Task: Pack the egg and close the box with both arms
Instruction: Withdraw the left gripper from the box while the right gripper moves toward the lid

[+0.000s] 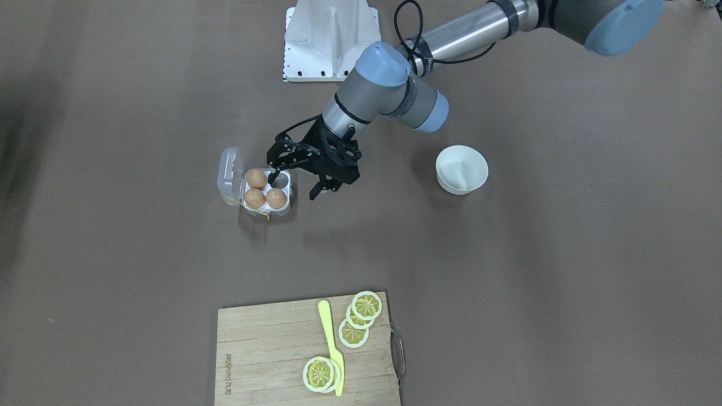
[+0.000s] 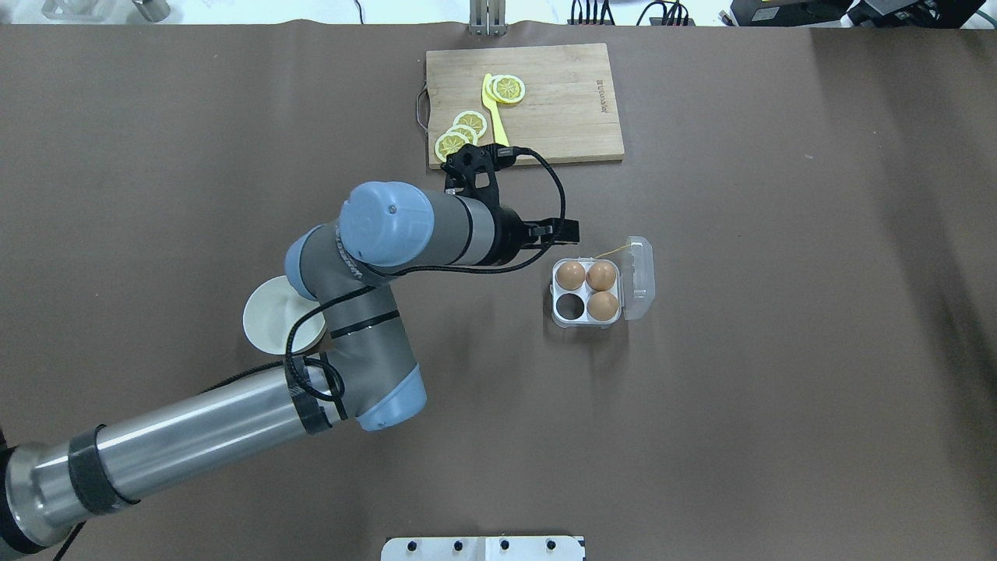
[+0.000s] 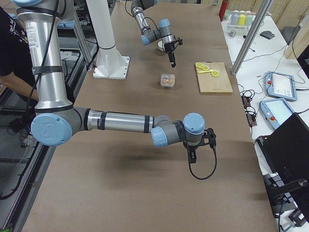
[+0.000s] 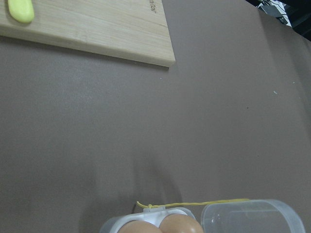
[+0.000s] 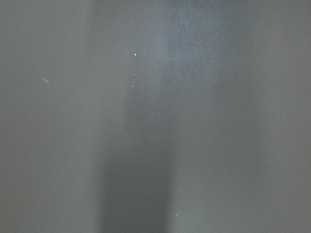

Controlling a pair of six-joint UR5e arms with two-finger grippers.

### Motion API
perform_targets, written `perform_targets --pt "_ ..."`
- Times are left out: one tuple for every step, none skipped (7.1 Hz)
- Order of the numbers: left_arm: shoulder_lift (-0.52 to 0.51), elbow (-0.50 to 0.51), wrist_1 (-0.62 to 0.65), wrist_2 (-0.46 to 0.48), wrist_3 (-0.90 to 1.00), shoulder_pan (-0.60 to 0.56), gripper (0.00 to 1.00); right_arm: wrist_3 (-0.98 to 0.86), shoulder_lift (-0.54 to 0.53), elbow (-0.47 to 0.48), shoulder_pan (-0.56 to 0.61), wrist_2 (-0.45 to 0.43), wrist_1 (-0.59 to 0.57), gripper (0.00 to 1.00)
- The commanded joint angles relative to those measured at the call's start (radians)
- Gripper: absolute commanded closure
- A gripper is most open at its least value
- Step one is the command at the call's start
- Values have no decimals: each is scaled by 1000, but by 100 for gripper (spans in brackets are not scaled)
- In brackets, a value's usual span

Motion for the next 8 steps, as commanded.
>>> perform_targets --pt "96 -72 7 -208 44 -131 4 19 5 47 -41 36 -1 4" --pt "147 -97 9 -305 48 -211 5 19 9 86 -94 39 -2 9" --pt "171 -105 15 -408 79 -304 5 22 11 141 -152 45 -5 20" --pt "213 -118 15 -460 143 -361 5 23 23 181 -203 63 -8 27" --pt "251 -129 15 -496 207 -411 5 23 44 198 -231 106 -8 35" --pt "288 -132 17 -513 267 -443 5 23 66 221 -265 134 -10 39" --pt "320 -131 17 -543 342 -486 6 22 101 227 -332 140 -7 39" --pt "352 -132 17 -582 399 -539 7 23 168 227 -396 139 -10 41"
